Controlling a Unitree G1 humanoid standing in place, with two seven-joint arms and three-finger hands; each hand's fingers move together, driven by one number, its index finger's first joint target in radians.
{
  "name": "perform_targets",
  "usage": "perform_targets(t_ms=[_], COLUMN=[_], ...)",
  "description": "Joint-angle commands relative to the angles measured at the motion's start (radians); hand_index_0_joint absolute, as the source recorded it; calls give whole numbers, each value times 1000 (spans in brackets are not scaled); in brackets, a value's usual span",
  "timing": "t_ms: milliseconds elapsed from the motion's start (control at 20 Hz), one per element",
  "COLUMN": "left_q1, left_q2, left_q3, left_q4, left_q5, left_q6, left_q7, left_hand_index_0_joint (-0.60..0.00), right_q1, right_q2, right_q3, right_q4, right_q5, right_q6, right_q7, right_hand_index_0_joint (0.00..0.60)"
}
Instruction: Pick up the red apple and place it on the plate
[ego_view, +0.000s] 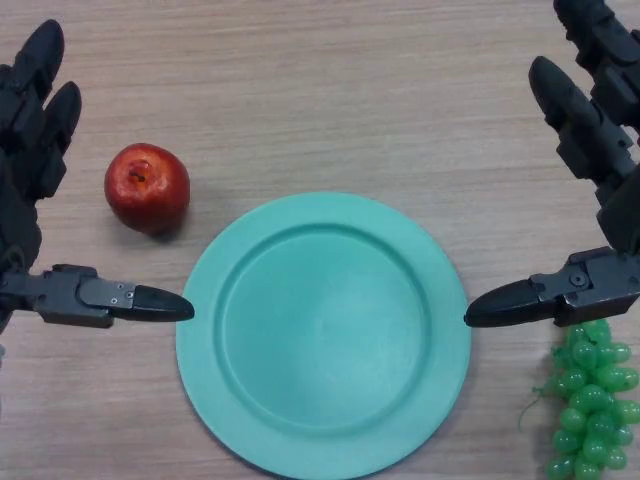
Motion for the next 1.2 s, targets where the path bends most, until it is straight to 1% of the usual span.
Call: perform_targets(t_ms=[50,150,300,400,500,550,600,700,750,900,950,1000,1100,1200], left_q1=[-9,4,20,16,-7,-30,-54,-111,-145,-228,-267,-296,-343,-376], left_q2=[21,11,3,5,25,47,67,103,119,152,163,170,172,154], left_q3=[79,72,68,83,115,133,131,124,112,64,45,31,-6,-41], left_q4=[-22,-14,-21,-39,16,66,116,232,312,528,613,679,786,867], left_q5=[1,7,15,9,13,-9,-5,-6,17,68,92,106,122,145], left_q6=[-196,-225,-229,-208,-233,-241,-262,-288,-322,-448,-485,-513,-541,-589], left_q7=[43,56,56,69,81,73,76,104,135,186,204,213,213,221], left_hand_index_0_joint=[0,0,0,0,0,0,0,0,0,0,0,0,0,0], right_q1=[-21,-11,-2,-7,-10,-6,-4,-2,-7,-18,-17,-15,-6,11], right_q2=[-8,-6,-3,-7,-13,-14,-11,-9,-7,-10,-10,-8,-10,-5], right_q3=[-18,-19,-16,-14,-26,-32,-38,-35,-31,-36,-50,-57,-52,-43], right_q4=[-19,-6,-21,-37,-50,-51,-47,-27,-16,-18,-19,-18,-17,-24], right_q5=[-19,-33,-49,-58,-57,-54,-44,-42,-45,-33,-12,11,26,27], right_q6=[-172,-172,-167,-142,-132,-132,-135,-155,-162,-145,-142,-145,-153,-168], right_q7=[36,61,69,80,105,113,110,95,85,76,78,74,63,58], right_hand_index_0_joint=[0,0,0,0,0,0,0,0,0,0,0,0,0,0])
